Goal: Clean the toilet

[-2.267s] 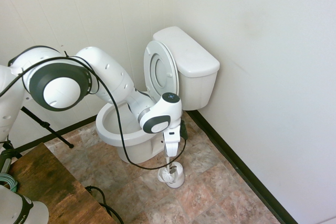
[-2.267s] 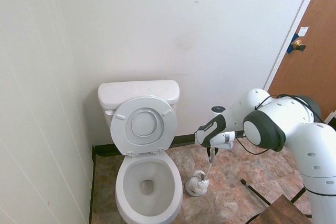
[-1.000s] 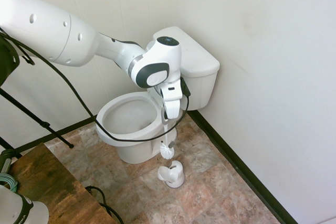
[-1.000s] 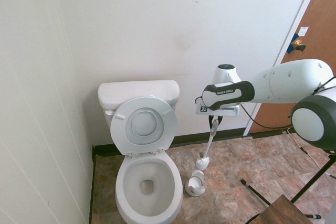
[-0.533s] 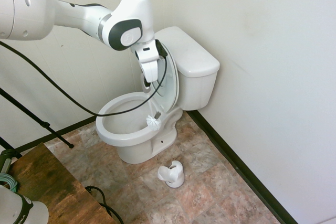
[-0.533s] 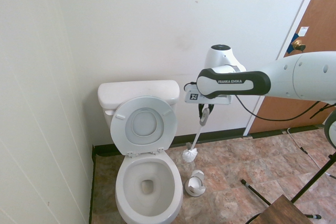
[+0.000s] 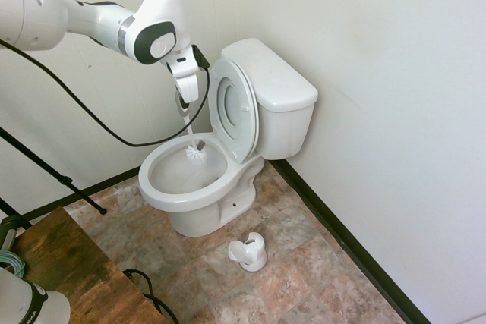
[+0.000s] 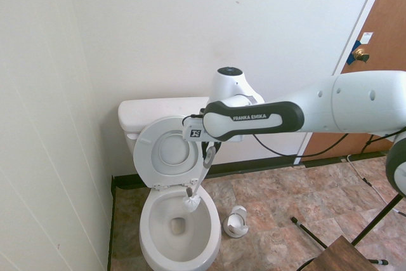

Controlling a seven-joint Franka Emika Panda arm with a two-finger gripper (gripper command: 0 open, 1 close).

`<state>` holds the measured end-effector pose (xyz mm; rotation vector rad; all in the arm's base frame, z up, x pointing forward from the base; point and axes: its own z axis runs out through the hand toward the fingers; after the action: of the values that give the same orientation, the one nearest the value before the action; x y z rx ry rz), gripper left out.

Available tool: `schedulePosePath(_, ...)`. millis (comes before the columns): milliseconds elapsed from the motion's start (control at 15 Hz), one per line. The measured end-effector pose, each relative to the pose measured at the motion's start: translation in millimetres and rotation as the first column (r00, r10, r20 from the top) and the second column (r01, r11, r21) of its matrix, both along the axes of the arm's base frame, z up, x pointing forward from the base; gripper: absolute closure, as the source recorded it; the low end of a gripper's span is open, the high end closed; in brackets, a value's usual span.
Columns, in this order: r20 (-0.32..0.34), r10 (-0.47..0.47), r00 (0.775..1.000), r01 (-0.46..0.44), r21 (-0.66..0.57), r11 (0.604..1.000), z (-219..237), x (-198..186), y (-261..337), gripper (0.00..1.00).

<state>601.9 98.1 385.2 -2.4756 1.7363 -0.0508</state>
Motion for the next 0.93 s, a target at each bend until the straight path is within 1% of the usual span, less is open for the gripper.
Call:
schedulePosePath(200, 0.001, -0.001, 1.000, 0.001, 0.008, 1.000, -48.4, 14.3, 27.9, 1.00)
schedulePosePath(400, 0.011, -0.029, 1.000, 0.029, 0.002, 1.000, -89.1, 21.0, 44.1, 1.00)
schedulePosePath(733, 0.042, -0.102, 0.994, 0.104, -0.037, 0.994, -133.8, 35.5, 57.3, 1.00)
schedulePosePath(933, 0.044, -0.125, 0.991, 0.127, -0.046, 0.991, -152.6, 45.5, 71.3, 1.00)
